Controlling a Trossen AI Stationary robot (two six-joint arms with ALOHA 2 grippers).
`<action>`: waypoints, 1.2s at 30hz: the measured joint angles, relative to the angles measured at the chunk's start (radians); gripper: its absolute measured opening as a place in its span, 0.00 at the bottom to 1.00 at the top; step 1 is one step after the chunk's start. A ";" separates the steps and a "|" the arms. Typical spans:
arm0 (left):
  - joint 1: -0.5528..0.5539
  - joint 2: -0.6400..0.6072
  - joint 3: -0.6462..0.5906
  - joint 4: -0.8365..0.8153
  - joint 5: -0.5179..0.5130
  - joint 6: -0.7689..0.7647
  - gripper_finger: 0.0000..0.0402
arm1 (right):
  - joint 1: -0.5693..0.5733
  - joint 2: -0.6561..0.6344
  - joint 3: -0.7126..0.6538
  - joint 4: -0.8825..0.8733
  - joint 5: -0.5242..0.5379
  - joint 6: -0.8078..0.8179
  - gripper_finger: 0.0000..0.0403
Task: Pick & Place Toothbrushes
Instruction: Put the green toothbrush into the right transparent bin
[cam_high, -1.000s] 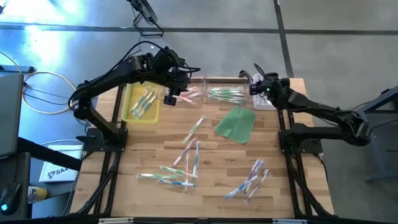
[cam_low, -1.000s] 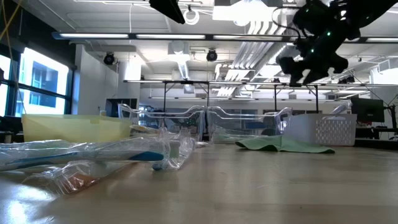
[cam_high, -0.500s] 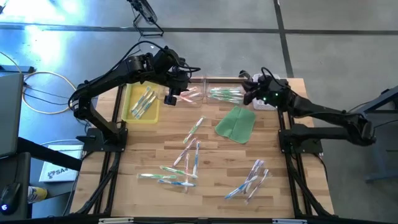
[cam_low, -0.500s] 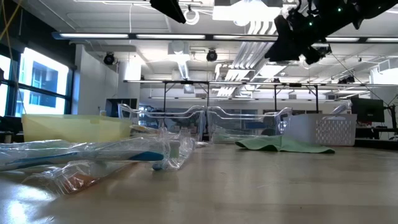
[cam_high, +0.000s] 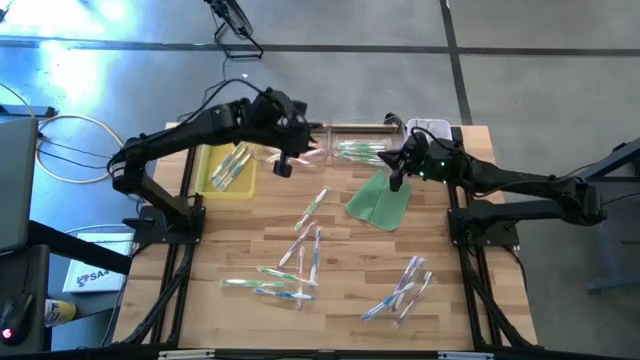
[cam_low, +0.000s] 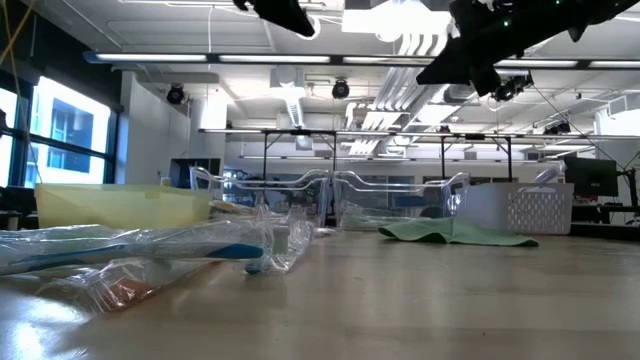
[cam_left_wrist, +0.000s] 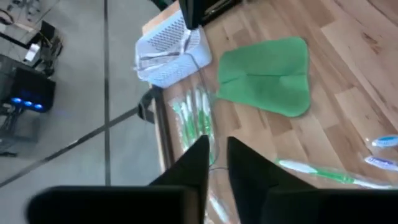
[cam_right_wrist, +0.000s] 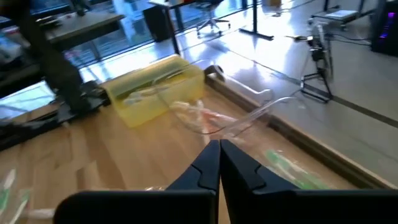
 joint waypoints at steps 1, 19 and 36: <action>0.001 -0.013 -0.040 0.019 0.001 0.000 0.06 | 0.007 0.000 0.000 0.002 -0.007 -0.002 0.01; -0.049 -0.375 -0.663 0.501 0.005 -0.060 0.00 | 0.190 0.000 0.000 0.139 -0.020 -0.089 0.00; -0.225 -0.609 -0.925 0.525 -0.045 -0.266 0.00 | 0.395 0.095 0.000 0.160 -0.020 -0.093 0.00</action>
